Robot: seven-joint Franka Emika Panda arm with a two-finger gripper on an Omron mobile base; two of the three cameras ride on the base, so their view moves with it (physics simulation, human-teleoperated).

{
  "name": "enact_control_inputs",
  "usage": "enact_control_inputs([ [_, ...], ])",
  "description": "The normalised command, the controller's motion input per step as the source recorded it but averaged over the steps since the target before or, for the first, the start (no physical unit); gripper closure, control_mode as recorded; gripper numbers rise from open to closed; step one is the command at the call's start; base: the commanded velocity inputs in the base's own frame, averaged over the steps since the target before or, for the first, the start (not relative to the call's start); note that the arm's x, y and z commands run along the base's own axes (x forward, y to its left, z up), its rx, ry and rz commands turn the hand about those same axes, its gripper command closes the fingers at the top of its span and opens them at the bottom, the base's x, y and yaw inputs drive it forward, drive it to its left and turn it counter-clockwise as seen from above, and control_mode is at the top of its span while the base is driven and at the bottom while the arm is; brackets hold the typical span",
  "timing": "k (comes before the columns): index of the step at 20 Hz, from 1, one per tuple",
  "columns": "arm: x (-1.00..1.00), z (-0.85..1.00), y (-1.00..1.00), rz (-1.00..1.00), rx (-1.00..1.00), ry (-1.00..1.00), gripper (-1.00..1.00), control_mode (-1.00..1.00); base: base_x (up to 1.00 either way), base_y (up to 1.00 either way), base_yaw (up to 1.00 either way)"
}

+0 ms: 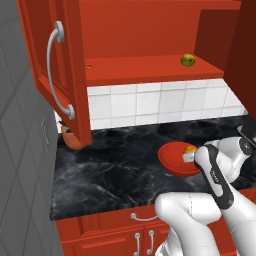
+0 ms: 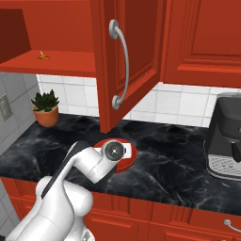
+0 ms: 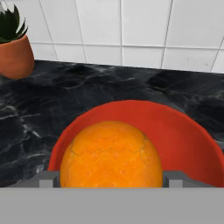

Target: Open the cabinet. Pick the orange and pear from the cabinet and place them into the bowl. Then close the cabinet.

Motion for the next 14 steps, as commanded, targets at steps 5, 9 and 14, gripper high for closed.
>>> enact_control_inputs([
  [5, 0.0, 0.0, -0.01, 0.0, 0.08, -0.04, 1.0, -1.0, 0.0, 0.0, 0.0],
  [9, 0.0, -0.01, 0.0, 0.0, 0.01, -0.05, 1.0, -1.0, 0.0, 0.0, 0.0],
  [14, 0.04, -0.05, 0.01, 0.0, 0.04, -0.08, 1.0, -1.0, 0.0, 0.0, 0.0],
])
